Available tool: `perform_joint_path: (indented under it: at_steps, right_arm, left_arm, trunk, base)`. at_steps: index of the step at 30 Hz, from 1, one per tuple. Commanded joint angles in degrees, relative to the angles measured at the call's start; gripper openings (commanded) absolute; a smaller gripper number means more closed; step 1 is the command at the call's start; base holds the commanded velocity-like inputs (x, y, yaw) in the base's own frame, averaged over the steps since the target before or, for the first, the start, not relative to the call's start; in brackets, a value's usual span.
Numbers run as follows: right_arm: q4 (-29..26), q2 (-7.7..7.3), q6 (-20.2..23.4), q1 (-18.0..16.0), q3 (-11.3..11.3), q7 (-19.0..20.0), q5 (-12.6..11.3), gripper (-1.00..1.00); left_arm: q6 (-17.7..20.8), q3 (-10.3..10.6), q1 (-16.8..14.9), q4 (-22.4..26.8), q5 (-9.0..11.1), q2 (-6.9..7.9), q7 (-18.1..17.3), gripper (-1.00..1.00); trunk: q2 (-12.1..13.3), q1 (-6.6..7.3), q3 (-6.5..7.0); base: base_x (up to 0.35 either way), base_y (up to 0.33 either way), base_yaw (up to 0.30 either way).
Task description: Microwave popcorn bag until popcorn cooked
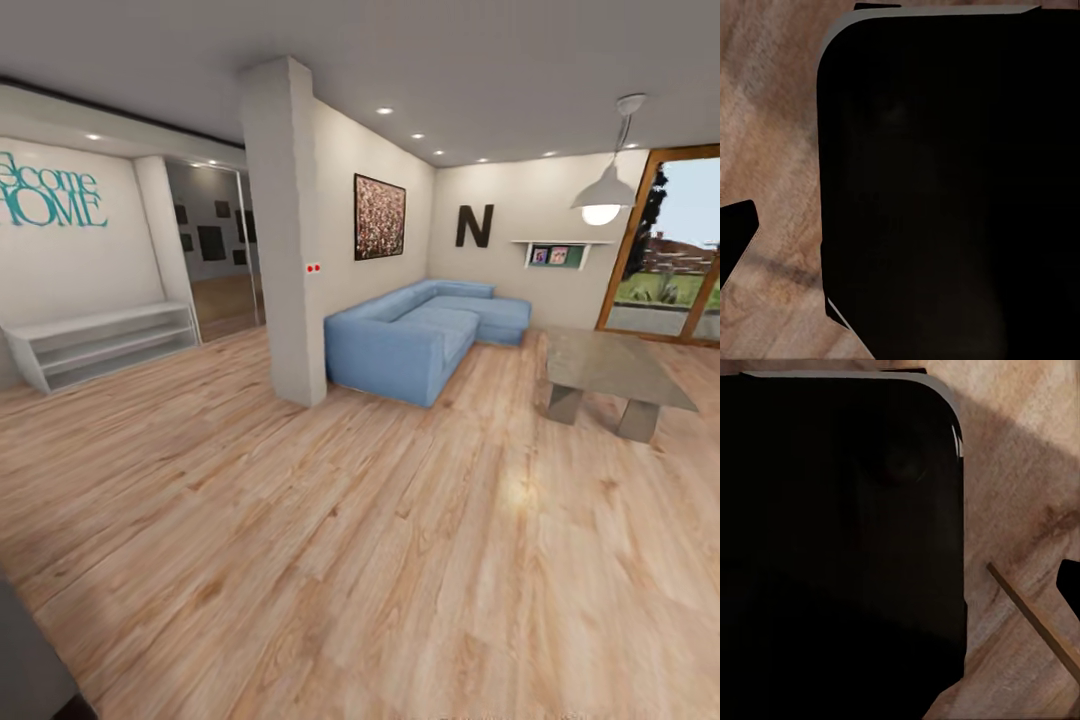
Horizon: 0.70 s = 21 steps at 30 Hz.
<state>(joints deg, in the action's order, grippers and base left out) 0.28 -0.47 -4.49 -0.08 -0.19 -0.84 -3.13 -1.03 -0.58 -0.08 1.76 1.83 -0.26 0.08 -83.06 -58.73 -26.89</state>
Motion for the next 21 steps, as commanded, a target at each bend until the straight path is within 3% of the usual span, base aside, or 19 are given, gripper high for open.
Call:
perform_joint_path:
  at_steps: [1,10,21]
  right_arm:
    - [0.1,0.00,-0.3,0.0,0.0,0.0,-0.4,1.00]
    - [0.1,-0.49,-2.9,0.0,0.0,0.0,-0.5,1.00]
    - [0.2,-0.49,-3.0,0.0,0.0,0.0,-0.5,1.00]
  left_arm:
    - [-0.1,0.0,0.0,0.0,0.2,-0.01,0.0,1.00]
    - [-0.1,0.0,0.0,0.0,0.2,-0.01,0.0,1.00]
    - [0.1,0.1,0.0,0.0,0.1,-0.01,0.0,1.00]
  trunk:
    - [0.0,0.00,-0.04]
    - [0.0,0.00,-0.04]
    - [0.0,0.00,-0.04]
  base:
    - [0.000,0.000,-0.290]
    - [0.000,0.000,-0.290]
    - [0.035,0.000,-0.290]
